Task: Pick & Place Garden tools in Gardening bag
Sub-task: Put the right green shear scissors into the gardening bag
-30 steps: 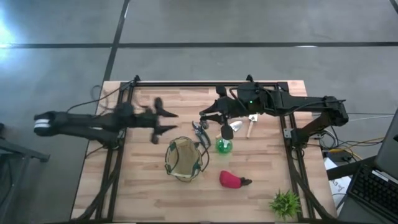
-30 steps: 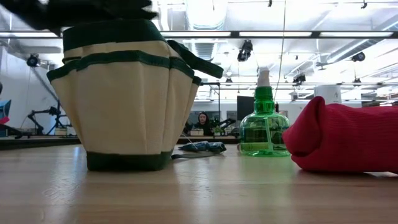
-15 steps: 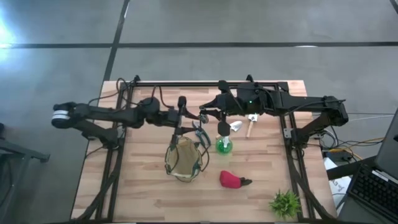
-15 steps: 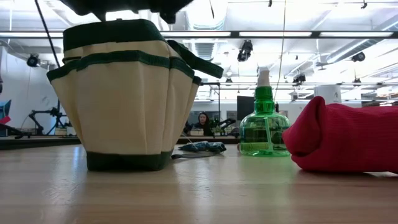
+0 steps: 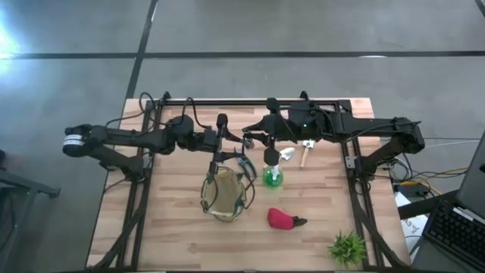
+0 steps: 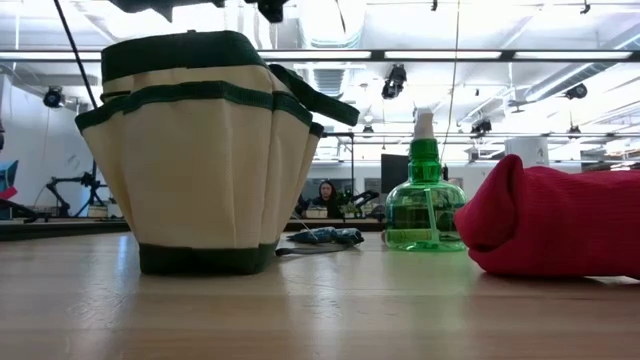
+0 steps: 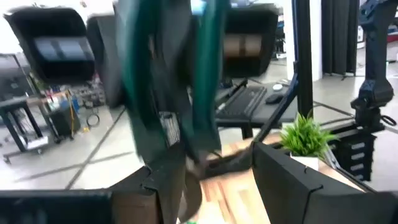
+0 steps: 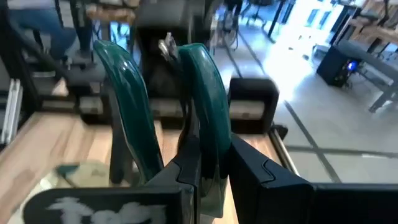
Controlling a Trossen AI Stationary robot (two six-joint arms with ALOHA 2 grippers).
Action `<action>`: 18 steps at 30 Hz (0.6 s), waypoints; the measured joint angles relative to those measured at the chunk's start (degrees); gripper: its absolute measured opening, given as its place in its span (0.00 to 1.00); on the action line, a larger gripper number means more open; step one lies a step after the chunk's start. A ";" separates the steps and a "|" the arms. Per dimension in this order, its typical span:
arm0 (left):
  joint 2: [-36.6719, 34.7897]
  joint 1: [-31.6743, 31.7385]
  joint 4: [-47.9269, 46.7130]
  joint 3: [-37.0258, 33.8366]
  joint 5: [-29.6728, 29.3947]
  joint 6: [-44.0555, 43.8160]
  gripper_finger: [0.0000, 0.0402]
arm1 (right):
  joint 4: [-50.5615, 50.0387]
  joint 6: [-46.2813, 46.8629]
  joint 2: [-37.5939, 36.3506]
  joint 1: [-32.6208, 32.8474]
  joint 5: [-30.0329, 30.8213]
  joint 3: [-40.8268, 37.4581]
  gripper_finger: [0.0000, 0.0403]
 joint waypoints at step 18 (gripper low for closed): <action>-6.41 -0.01 -3.02 -0.20 0.05 2.77 0.45 | 2.06 1.30 0.00 -0.14 0.00 -2.09 0.10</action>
